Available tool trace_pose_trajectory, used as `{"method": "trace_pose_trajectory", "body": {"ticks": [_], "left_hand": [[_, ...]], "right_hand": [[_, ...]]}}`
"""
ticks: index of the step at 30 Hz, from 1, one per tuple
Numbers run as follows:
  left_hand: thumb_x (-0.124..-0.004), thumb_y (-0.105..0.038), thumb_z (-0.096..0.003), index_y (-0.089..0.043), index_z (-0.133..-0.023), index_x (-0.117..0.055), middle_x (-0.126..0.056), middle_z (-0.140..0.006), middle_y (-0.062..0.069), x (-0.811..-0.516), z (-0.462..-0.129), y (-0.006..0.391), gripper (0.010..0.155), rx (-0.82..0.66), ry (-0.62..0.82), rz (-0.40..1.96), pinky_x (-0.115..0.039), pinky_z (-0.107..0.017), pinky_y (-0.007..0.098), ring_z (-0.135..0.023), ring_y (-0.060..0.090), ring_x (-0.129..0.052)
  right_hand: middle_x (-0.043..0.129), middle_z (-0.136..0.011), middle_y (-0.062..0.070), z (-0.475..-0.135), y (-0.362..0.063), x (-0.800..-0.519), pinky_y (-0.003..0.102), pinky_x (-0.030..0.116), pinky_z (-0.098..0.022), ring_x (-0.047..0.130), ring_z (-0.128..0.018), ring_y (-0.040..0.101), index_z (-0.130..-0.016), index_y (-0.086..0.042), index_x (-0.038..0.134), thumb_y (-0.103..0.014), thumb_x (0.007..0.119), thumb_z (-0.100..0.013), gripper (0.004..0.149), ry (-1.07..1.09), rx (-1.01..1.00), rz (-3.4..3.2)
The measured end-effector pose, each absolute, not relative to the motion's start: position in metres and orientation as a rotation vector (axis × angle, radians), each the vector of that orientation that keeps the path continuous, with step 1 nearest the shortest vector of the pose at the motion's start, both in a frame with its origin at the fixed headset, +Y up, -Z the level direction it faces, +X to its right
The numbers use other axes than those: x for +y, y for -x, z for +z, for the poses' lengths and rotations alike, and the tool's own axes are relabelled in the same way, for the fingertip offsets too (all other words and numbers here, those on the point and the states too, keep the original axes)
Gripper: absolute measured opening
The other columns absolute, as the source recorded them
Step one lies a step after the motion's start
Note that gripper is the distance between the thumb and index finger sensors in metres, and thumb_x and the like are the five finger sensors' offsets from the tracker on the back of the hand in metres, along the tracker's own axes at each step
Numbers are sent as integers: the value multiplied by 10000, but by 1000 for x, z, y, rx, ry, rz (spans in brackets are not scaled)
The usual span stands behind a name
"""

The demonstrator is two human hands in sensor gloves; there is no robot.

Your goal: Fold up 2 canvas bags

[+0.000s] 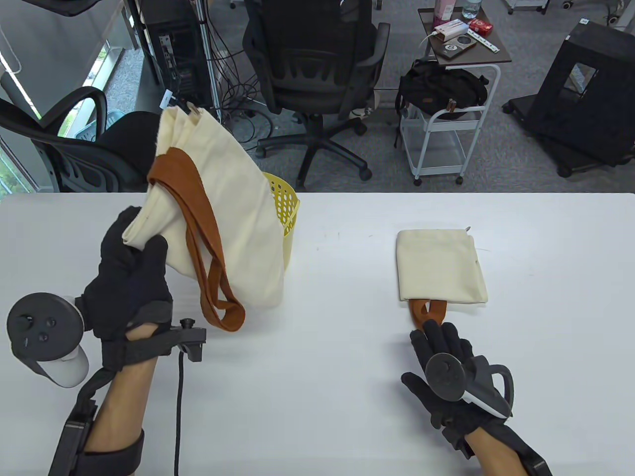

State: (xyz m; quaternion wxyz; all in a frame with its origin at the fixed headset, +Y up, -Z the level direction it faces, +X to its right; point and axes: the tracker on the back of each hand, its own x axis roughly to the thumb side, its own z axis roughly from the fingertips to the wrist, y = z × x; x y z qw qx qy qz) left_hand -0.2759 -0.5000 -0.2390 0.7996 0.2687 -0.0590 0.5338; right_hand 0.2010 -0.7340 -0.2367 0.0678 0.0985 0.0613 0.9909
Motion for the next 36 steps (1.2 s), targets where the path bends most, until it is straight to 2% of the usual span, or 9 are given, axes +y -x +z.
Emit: {"method": "trace_pose_trajectory", "body": {"ticks": [3,9,17,20,22,25,31,36], "left_hand": [[-805,-350,-444,-265,-949,-651,-885,-891,-4,-525,-238,267,535,-161,-520,1224,-893,-619,465,-717,246,-1089],[-812,-346,-440,-302,-949,-651,-883,-888,-30,-586,-253,248,536,-192,-394,1453,-853,-651,459,-748,236,-1059],[-814,-354,-444,-317,-992,-613,-911,-816,3,-641,-283,229,585,-226,-162,1687,-877,-602,430,-598,194,-1091],[-813,-357,-445,-309,-1001,-603,-916,-803,6,-654,-295,220,597,-295,-46,1703,-886,-582,424,-559,184,-1094],[-812,-356,-446,-303,-1005,-596,-914,-805,7,-662,-301,214,602,-338,16,1719,-891,-572,424,-552,185,-1094],[-809,-359,-447,-301,-1008,-589,-913,-806,6,-678,-305,204,605,-342,86,1754,-891,-570,423,-550,181,-1094],[-800,-358,-450,-279,-1012,-575,-907,-809,5,-701,-315,194,611,-320,212,1802,-894,-561,422,-542,176,-1093],[-791,-358,-453,-273,-1016,-563,-898,-816,5,-713,-321,195,613,-277,242,1793,-888,-567,421,-546,174,-1087]], "right_hand": [[134,-1154,72,-237,-201,-734,605,279,-753,158,-1049,388,-1073,-259,293,-570,621,-455,766,-296,188,2975],[133,-1154,69,-237,-202,-732,607,275,-755,157,-1053,384,-1071,-259,281,-567,625,-453,771,-288,164,2947],[155,-1158,80,-241,-206,-714,607,295,-755,183,-1055,393,-1072,-255,295,-561,625,-458,761,-317,23,2752],[199,-1162,90,-251,-204,-699,606,329,-755,226,-1057,400,-1074,-271,329,-536,622,-473,720,-318,-31,2589],[243,-1167,97,-259,-202,-691,602,356,-755,267,-1060,402,-1069,-325,385,-505,631,-484,660,-307,-42,2482],[274,-1170,108,-275,-191,-684,604,383,-756,305,-1061,414,-1072,-314,393,-509,692,-476,695,-333,19,2288],[298,-1175,106,-295,-162,-689,610,391,-757,321,-1065,422,-1078,-310,372,-503,757,-471,745,-491,190,2118],[505,-1156,95,-302,-150,-702,600,488,-749,523,-1052,398,-1046,-289,569,-454,800,-475,637,-592,332,1905]]}}
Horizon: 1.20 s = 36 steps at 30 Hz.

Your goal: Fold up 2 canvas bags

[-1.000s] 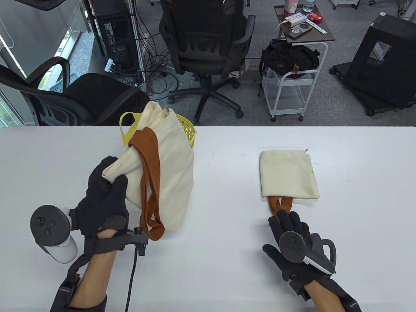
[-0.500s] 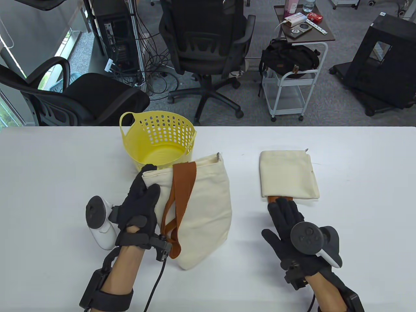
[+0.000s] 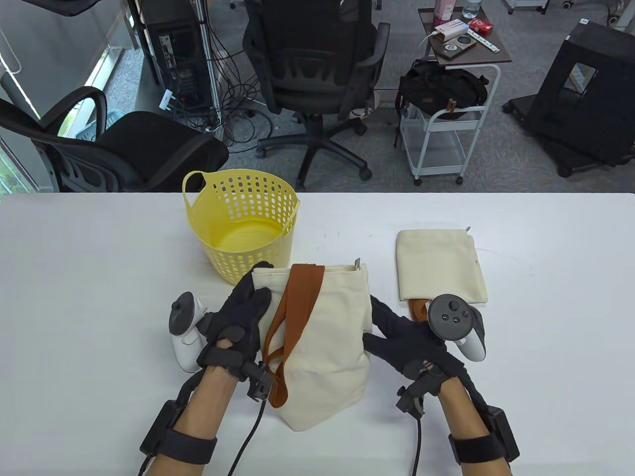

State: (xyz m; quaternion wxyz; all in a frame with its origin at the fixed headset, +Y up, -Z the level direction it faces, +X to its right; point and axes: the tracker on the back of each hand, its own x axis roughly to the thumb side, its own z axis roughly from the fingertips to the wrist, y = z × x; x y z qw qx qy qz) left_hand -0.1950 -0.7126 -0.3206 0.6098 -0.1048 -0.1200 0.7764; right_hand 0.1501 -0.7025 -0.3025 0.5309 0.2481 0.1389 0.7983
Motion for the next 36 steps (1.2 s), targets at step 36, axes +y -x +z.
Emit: {"method": "trace_pose_trajectory", "body": {"ticks": [36], "left_hand": [[-749,-608,-440,-144,-1039,-431,-554,-1070,157,-679,-265,109,821,-188,214,886,-747,-639,604,-876,482,-840]], "right_hand": [[876,-915,43,-285,-112,-701,293,915,-297,1072,-595,192,-1008,-305,614,-314,803,-489,552,-554,104,1982]]}}
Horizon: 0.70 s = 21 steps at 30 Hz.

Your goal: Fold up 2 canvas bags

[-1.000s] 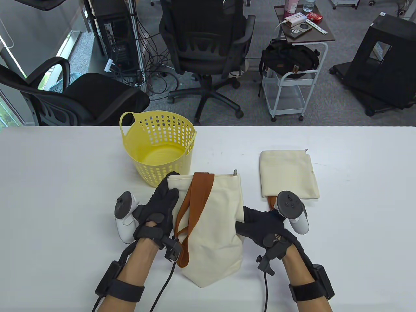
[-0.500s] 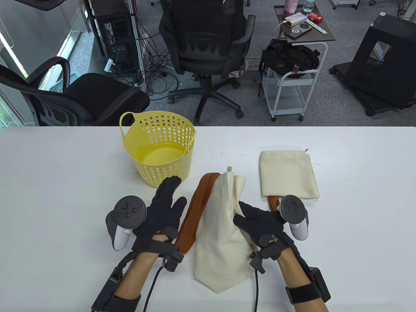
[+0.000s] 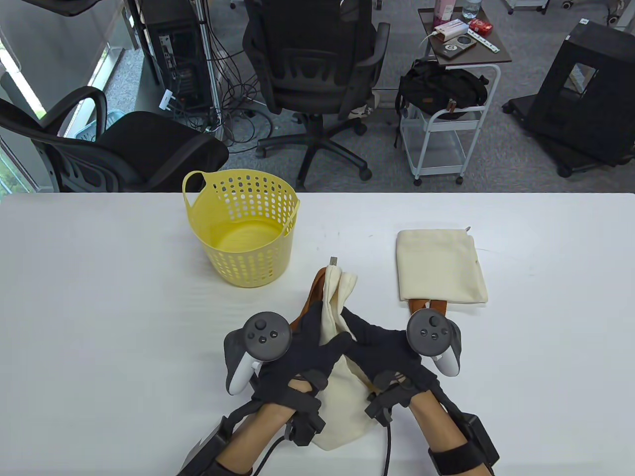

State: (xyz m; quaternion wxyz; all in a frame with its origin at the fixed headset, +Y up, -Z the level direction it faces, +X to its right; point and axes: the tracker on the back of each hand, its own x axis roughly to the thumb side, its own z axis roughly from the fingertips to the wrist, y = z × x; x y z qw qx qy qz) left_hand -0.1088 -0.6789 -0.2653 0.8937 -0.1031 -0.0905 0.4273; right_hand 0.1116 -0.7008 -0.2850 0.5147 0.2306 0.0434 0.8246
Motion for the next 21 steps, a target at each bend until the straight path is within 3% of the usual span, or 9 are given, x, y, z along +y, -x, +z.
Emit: {"method": "trace_pose_trajectory", "body": {"ticks": [5,14,21], "left_hand": [[-750,-425,-484,-153,-963,-638,-785,-940,133,-685,-277,129,562,-137,178,981,-862,-561,550,-757,414,-993],[-798,-356,-465,-153,-931,-701,-826,-909,135,-701,-301,198,517,-43,300,1171,-853,-561,527,-738,374,-1007],[-828,-335,-453,-185,-919,-723,-857,-884,95,-722,-317,240,501,8,481,1110,-815,-589,510,-720,323,-1004]], "right_hand": [[903,-889,38,-286,-113,-703,280,922,-263,1092,-544,180,-995,-304,641,-308,798,-491,528,-513,103,1977],[944,-839,54,-289,-155,-710,258,931,-199,1116,-466,185,-976,-260,687,-290,819,-476,518,-237,80,2060],[952,-825,78,-294,-190,-724,249,936,-168,1123,-444,190,-968,-232,704,-271,836,-469,518,14,133,2136]]}}
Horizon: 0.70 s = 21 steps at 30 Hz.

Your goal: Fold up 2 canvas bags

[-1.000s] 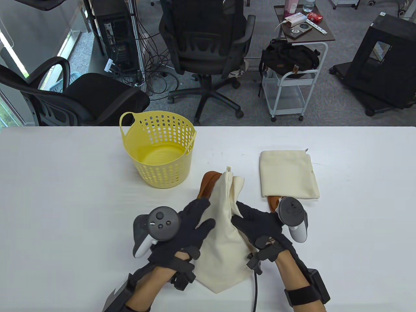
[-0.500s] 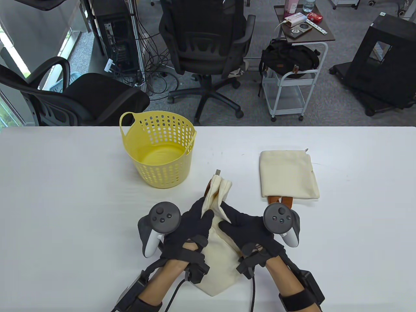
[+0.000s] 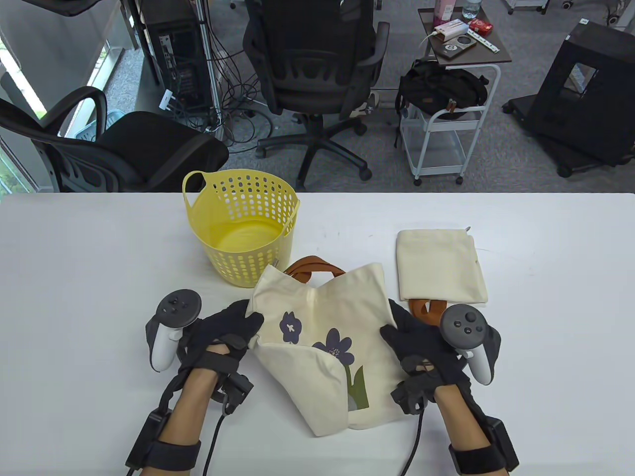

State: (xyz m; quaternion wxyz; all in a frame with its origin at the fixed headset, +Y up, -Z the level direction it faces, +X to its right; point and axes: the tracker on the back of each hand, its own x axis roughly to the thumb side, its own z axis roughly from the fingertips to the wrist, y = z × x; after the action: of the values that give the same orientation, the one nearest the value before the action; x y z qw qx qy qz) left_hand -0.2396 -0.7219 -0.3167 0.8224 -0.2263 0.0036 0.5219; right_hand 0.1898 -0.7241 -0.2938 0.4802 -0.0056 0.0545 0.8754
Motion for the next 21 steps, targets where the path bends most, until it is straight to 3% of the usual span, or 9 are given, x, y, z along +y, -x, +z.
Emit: {"method": "trace_pose_trajectory", "body": {"ticks": [10,15,21], "left_hand": [[-853,-303,-439,-210,-901,-756,-888,-853,72,-760,-333,271,481,125,637,980,-817,-585,498,-690,293,-1018],[-857,-303,-437,-209,-909,-753,-883,-856,75,-774,-336,273,492,150,701,886,-807,-595,496,-701,291,-1003],[-856,-317,-435,-203,-920,-738,-887,-849,79,-773,-337,257,512,174,653,648,-830,-559,457,-676,263,-1000]], "right_hand": [[1000,-739,133,-298,-209,-731,172,978,-82,1155,-309,183,-942,-172,758,-245,875,-453,507,177,191,2150],[996,-749,119,-299,-204,-738,194,972,-106,1146,-331,187,-948,-178,747,-253,874,-455,514,190,235,2265],[1001,-737,84,-294,-186,-740,261,945,-171,1119,-378,188,-953,-186,733,-283,890,-445,540,229,217,2548]]}}
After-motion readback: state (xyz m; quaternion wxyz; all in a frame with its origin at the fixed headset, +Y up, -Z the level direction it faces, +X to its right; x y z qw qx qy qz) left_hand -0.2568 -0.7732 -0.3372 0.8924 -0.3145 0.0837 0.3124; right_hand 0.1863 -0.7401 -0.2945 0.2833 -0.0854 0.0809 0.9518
